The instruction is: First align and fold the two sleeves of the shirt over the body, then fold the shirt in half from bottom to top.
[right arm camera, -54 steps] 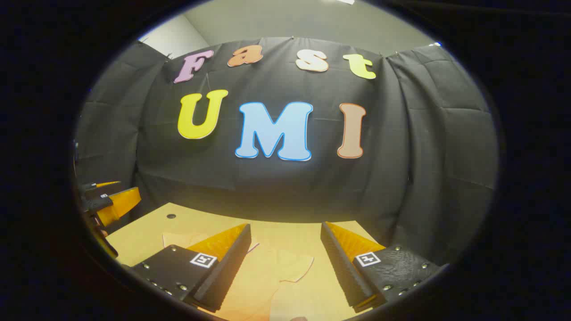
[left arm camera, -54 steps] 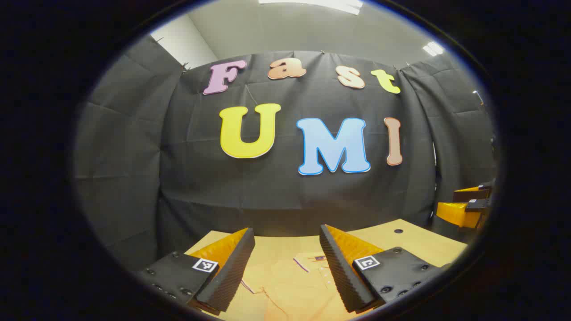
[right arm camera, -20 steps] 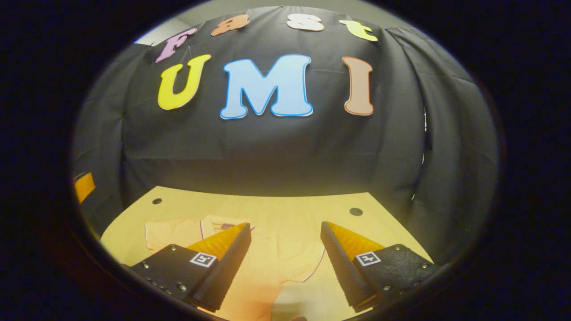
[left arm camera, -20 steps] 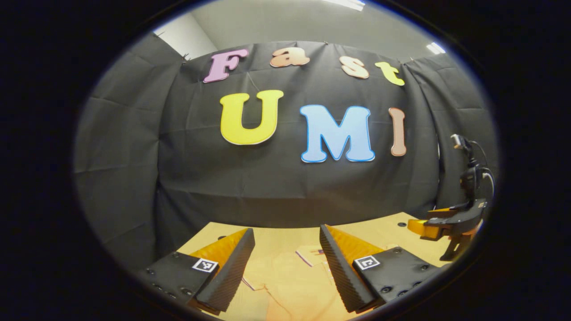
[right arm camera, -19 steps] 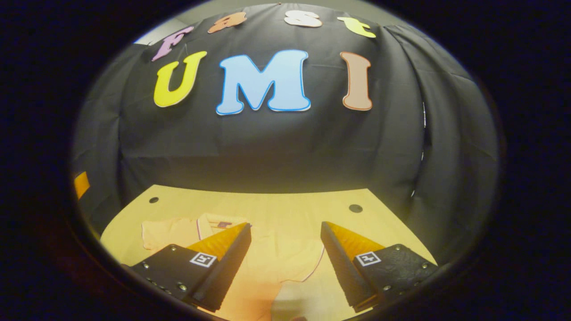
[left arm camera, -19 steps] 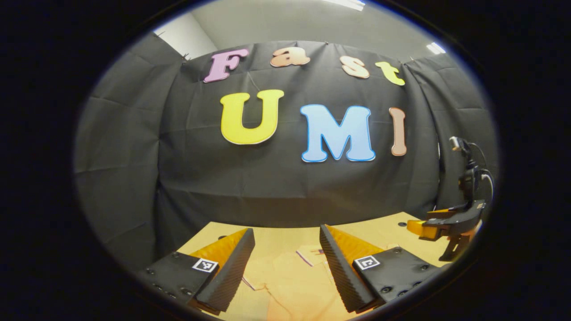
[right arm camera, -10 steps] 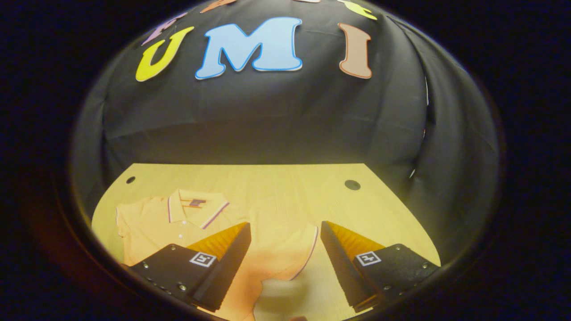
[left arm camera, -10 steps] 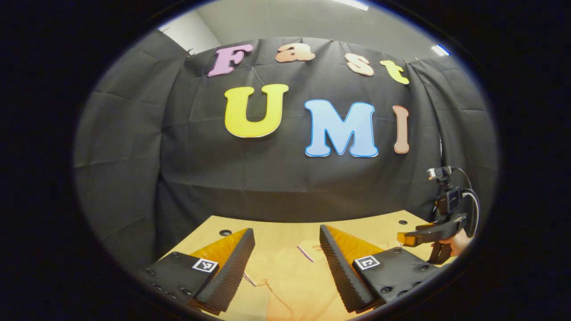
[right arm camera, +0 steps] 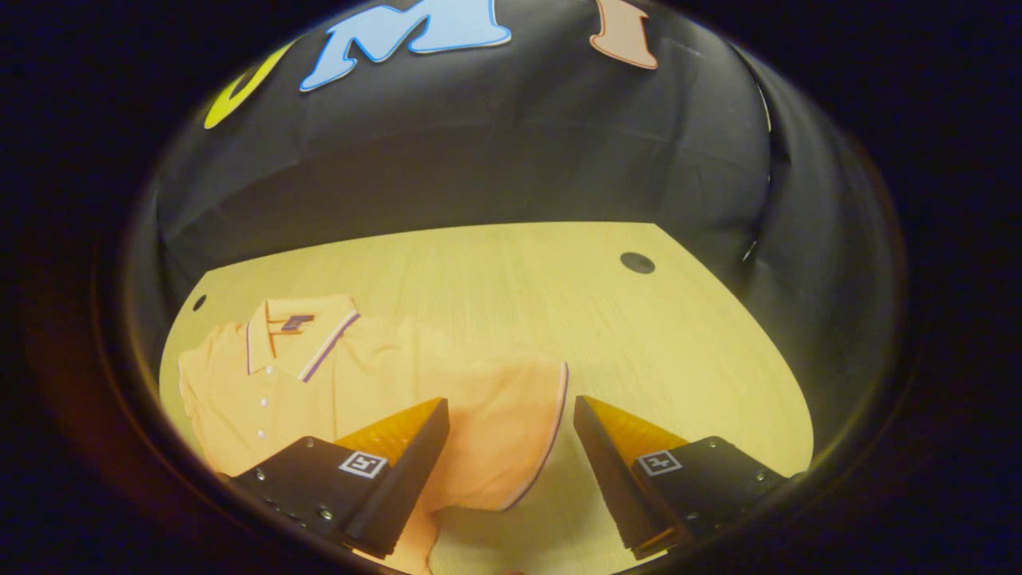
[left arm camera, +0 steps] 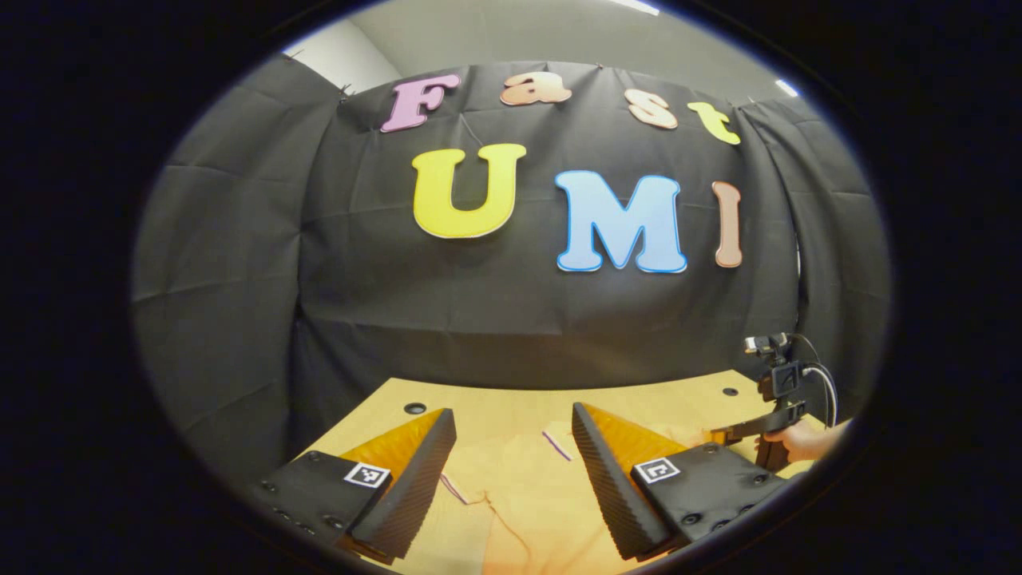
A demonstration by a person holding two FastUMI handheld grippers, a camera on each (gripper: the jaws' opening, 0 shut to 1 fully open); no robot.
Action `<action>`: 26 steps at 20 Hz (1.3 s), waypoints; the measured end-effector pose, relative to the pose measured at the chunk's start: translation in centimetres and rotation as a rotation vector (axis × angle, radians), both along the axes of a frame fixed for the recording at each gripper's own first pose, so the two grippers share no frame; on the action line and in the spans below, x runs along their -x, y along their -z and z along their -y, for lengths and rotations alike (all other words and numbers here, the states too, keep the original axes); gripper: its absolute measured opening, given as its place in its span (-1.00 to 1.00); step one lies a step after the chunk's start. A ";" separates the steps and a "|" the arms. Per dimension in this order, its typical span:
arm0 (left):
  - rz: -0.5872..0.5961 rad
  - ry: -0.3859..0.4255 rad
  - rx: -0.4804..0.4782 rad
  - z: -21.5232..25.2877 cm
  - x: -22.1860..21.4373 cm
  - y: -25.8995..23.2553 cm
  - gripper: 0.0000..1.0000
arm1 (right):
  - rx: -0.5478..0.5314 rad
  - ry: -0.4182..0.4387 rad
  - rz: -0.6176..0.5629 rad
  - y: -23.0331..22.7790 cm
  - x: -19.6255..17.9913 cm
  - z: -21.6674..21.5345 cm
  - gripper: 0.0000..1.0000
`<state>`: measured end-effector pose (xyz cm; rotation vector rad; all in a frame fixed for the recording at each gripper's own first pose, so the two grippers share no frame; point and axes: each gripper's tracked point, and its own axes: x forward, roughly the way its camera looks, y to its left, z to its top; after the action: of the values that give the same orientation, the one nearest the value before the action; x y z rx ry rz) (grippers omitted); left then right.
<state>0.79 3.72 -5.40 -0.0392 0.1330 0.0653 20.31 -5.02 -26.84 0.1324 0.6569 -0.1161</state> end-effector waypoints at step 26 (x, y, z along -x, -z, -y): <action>0.006 -0.077 0.031 -0.1 3.1 0.0 0.92 | 0.040 -0.096 0.063 -3.3 0.1 -1.8 -0.87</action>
<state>-2.32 3.85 -5.38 -0.0751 0.1268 0.1405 20.23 -3.23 -23.55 0.0660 0.5969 -0.0325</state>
